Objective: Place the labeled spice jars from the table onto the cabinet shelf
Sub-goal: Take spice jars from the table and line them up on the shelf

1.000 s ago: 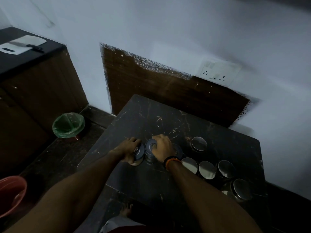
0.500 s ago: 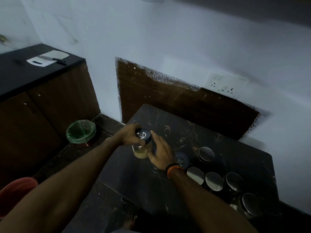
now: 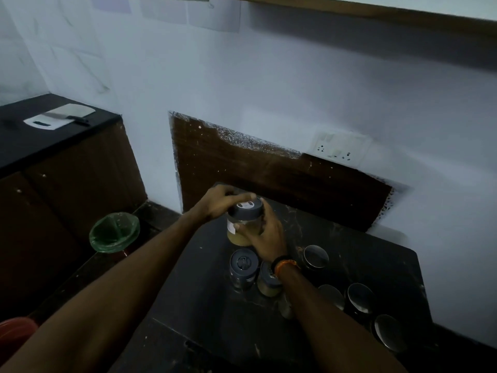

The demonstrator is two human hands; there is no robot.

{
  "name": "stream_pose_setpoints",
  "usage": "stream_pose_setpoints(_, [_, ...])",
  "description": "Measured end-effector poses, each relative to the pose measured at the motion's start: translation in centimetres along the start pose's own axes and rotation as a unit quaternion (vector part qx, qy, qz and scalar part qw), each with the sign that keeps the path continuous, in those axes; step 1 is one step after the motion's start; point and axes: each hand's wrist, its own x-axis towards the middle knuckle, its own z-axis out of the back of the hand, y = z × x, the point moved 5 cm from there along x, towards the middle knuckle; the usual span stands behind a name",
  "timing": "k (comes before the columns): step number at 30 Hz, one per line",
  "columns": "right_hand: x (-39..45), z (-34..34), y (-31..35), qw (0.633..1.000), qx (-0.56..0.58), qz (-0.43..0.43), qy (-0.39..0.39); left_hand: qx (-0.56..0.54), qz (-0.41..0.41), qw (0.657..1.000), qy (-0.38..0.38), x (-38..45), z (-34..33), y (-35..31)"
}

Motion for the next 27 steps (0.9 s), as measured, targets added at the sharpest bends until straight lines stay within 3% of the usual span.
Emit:
stream_pose_setpoints(3, [0.4, 1.9, 0.1, 0.998, 0.066, 0.004, -0.015, -0.15, 0.002, 0.989, 0.012, 0.4, -0.4, -0.8])
stream_pose_setpoints(9, [1.5, 5.1, 0.7, 0.974, 0.222, -0.022, -0.04, -0.321, 0.028, 0.946, 0.046, 0.6, -2.1, -2.0])
stream_pose_setpoints(14, [2.5, 7.3, 1.3, 0.954, 0.291, -0.027, -0.071, -0.349, -0.027, 0.934, 0.067, 1.0, -3.2, -3.7])
stream_pose_setpoints(27, [3.8, 11.1, 4.5, 0.94, 0.335, -0.022, -0.053, -0.395, -0.057, 0.917, 0.016, 1.8, -3.9, -6.7])
